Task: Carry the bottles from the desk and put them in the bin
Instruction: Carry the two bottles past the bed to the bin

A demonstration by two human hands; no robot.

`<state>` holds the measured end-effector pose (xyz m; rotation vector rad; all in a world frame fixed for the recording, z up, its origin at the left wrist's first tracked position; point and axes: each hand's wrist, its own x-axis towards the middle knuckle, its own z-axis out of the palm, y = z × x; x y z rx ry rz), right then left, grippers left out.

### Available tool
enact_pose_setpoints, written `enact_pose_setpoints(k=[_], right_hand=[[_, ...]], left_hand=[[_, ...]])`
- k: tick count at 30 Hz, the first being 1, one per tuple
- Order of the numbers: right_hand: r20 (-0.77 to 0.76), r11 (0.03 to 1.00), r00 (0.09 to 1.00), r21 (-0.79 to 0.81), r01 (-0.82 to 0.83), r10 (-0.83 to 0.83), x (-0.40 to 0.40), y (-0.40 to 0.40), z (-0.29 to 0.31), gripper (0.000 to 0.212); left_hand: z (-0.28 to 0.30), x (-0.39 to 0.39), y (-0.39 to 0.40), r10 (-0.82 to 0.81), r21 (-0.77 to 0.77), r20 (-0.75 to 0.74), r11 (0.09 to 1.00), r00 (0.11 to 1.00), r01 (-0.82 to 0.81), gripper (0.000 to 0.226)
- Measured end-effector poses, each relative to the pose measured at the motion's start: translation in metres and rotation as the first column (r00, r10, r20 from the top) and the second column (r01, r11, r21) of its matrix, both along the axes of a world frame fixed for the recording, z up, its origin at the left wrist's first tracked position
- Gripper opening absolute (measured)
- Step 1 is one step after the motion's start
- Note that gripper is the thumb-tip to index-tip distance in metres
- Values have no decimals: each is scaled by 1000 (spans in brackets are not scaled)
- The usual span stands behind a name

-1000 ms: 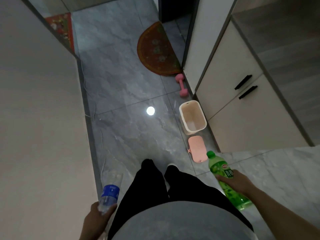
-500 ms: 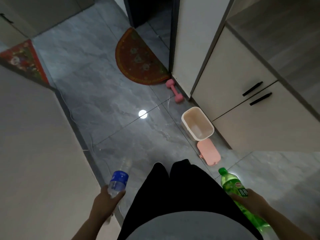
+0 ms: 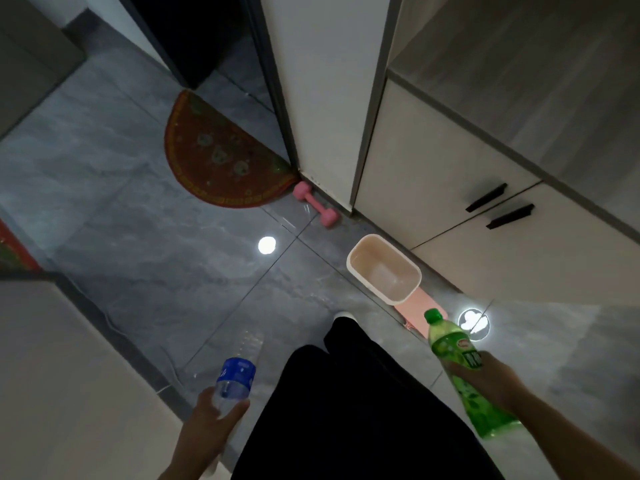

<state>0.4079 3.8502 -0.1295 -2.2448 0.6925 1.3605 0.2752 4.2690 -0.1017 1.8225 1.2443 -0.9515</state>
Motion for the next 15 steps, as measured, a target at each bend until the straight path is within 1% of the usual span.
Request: enact_pose_setpoints(k=[5, 8, 11, 13, 14, 15], right_hand=[[9, 1000, 1000, 9, 17, -17, 25, 40, -7, 65], [9, 998, 998, 9, 64, -64, 24, 62, -19, 70], [-10, 991, 991, -21, 133, -133, 19, 83, -29, 72], [-7, 977, 977, -21, 212, -212, 17, 93, -33, 74], [34, 977, 977, -19, 210, -210, 16, 100, -32, 75], [37, 981, 981, -27, 194, -193, 17, 109, -29, 76]], left_hand=[[-14, 48, 20, -115, 2, -3, 993, 993, 115, 66], [-33, 84, 35, -251, 3, 28, 968, 968, 251, 65], [-54, 123, 43, -453, 56, 109, 891, 885, 450, 62], [-69, 142, 46, -534, 37, 113, 845, 838, 534, 62], [-69, 153, 49, -569, 22, 142, 820, 810, 572, 61], [-67, 162, 48, -591, 31, 145, 805, 794, 593, 59]])
